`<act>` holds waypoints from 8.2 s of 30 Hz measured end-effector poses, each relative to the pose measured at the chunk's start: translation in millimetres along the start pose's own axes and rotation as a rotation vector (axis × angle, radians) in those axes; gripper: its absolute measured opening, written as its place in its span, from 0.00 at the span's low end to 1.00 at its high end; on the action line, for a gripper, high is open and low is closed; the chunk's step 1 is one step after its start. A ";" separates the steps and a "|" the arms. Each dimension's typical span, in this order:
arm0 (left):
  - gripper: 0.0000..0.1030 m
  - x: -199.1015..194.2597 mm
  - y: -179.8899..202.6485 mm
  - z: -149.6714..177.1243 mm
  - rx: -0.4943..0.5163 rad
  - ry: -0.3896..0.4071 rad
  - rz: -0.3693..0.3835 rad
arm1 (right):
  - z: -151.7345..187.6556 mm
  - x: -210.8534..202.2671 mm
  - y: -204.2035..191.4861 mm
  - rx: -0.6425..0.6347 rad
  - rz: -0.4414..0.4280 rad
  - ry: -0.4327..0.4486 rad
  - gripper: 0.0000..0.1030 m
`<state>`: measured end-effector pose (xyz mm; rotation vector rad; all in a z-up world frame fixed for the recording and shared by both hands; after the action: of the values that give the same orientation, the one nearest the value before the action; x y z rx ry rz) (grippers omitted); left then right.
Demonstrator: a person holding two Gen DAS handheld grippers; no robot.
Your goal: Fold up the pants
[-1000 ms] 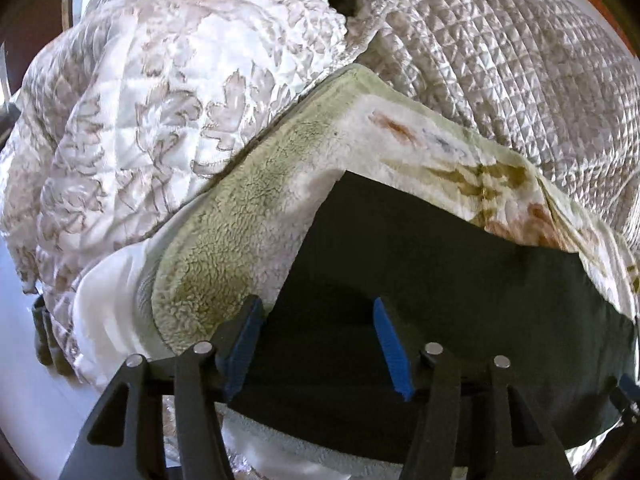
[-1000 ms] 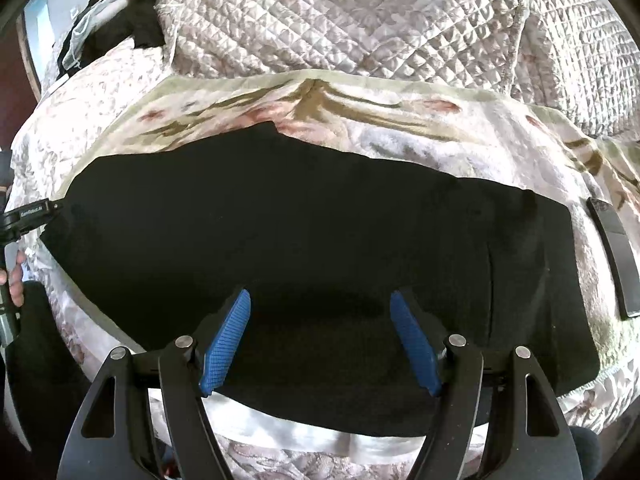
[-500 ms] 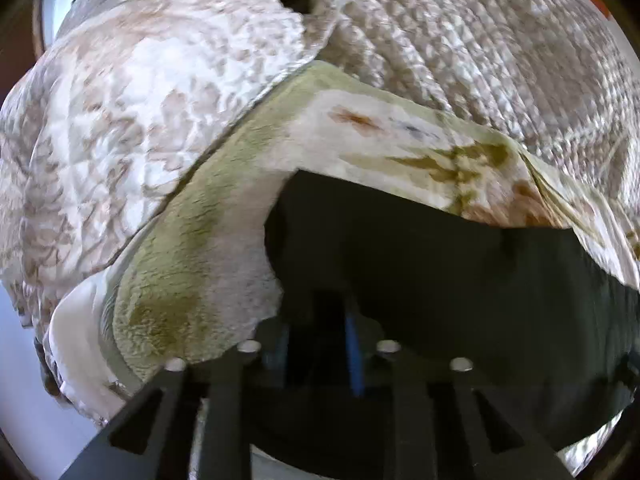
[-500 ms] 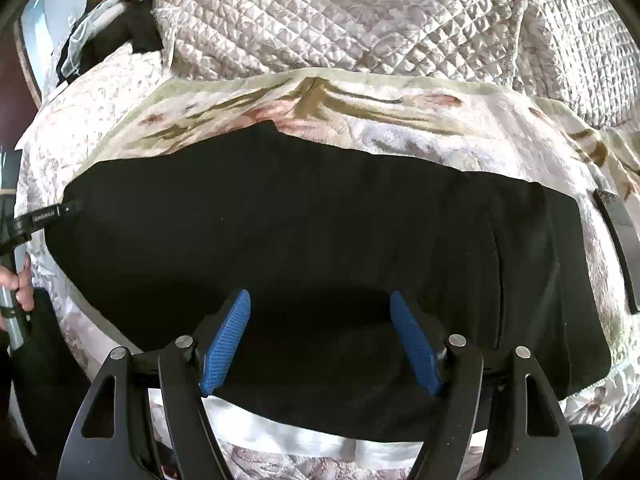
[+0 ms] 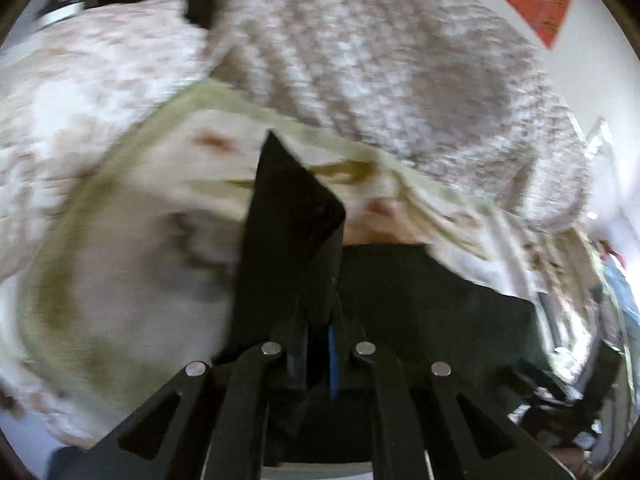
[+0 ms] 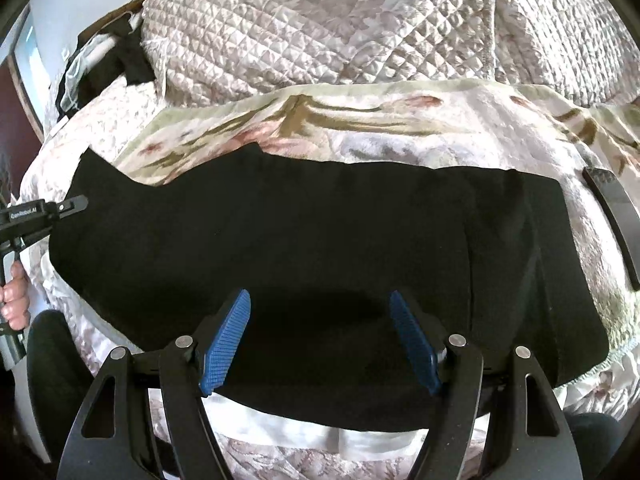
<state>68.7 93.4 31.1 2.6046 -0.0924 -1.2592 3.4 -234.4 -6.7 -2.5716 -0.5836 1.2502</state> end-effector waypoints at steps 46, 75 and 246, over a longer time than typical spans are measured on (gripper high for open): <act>0.24 21.4 24.6 41.8 0.103 -0.022 -0.050 | -32.4 71.9 -20.6 0.180 -0.343 -0.102 0.02; 0.24 26.1 24.5 46.3 0.142 -0.041 -0.090 | -24.5 46.1 1.5 0.238 -0.298 -0.049 0.04; 0.34 21.7 59.4 75.1 0.200 -0.042 -0.172 | -14.7 -74.2 114.9 0.502 -0.044 0.268 0.22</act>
<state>26.7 17.9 -15.5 2.8077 -0.0016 -1.4297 2.7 -370.6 12.4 -2.2301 -0.2304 0.8756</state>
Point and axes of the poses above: each gripper's, at about its wrist camera, not at the fingertips, and x roughly the way its jaws point, y to its right, z to its underside, the point moved 7 cm from there along x, roughly the way its jaws point, and after that the axes turned 11 degrees about -z, right-handed, at the moved point
